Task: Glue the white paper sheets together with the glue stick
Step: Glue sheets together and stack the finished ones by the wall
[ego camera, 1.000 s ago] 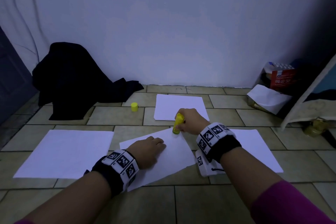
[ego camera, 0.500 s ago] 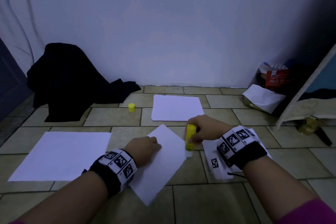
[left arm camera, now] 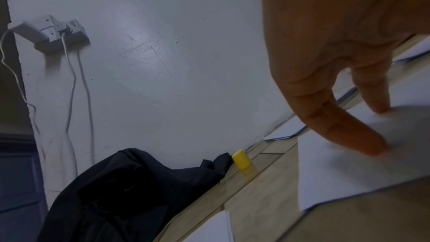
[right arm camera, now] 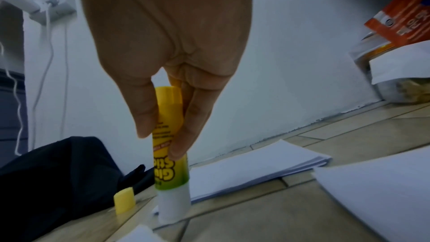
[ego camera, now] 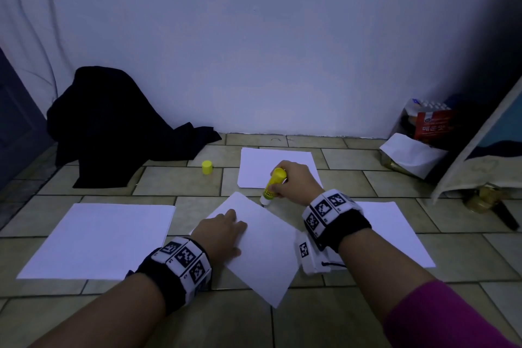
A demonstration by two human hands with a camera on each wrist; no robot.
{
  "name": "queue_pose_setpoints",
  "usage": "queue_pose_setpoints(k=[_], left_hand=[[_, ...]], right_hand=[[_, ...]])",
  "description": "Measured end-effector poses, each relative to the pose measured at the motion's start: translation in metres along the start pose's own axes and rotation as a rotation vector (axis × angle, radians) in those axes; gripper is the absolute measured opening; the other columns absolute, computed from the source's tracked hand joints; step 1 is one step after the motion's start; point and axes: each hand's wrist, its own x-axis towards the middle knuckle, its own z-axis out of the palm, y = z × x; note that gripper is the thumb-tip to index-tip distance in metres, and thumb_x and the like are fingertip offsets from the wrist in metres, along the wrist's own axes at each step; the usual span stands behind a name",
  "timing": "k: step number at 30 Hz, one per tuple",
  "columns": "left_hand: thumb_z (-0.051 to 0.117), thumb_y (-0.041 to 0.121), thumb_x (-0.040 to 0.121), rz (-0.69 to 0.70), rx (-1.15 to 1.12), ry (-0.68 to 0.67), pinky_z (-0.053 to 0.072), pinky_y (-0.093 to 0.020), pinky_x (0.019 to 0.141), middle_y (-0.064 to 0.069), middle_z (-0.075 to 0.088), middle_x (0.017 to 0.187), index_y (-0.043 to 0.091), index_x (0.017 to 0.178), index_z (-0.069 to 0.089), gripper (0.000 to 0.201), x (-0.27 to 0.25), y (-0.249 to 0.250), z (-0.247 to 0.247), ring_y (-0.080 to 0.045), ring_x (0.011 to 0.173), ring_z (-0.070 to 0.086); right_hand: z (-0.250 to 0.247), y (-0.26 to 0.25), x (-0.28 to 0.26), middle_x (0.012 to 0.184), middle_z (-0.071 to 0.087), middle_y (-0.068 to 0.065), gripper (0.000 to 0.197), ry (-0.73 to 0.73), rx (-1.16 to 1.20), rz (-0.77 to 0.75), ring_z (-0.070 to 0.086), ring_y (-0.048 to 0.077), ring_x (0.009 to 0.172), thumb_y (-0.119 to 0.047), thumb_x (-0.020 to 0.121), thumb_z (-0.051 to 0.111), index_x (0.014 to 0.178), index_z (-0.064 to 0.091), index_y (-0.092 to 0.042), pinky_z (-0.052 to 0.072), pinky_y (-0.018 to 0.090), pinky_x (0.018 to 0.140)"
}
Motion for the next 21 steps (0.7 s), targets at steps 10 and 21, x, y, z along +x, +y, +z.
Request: queue_pose_setpoints(k=[10,21], left_hand=[[0.049,0.04,0.095,-0.018,-0.034,0.02,0.046,-0.04,0.095,-0.008,0.031,0.143,0.021,0.145,0.032,0.056,0.002,-0.003,0.011,-0.027,0.129,0.034],[0.058,0.06,0.084,-0.055,-0.024,0.046,0.021,-0.049,0.108,0.003,0.032,0.146,0.036,0.144,0.03,0.07,0.012,-0.017,0.009,-0.021,0.134,0.032]], right_hand=[[0.05,-0.036,0.014,0.113,0.061,0.017,0.031,-0.07,-0.022,-0.074,0.057,0.03,0.104,-0.009,0.082,0.065,0.113,0.058,-0.009,0.045,0.028,0.075],[-0.001,-0.021,-0.017,0.116,0.061,0.012,0.036,-0.257,-0.327,-0.108,0.055,0.025,0.109,-0.008,0.079,0.069,0.114,0.061,-0.008,0.047,0.03,0.079]])
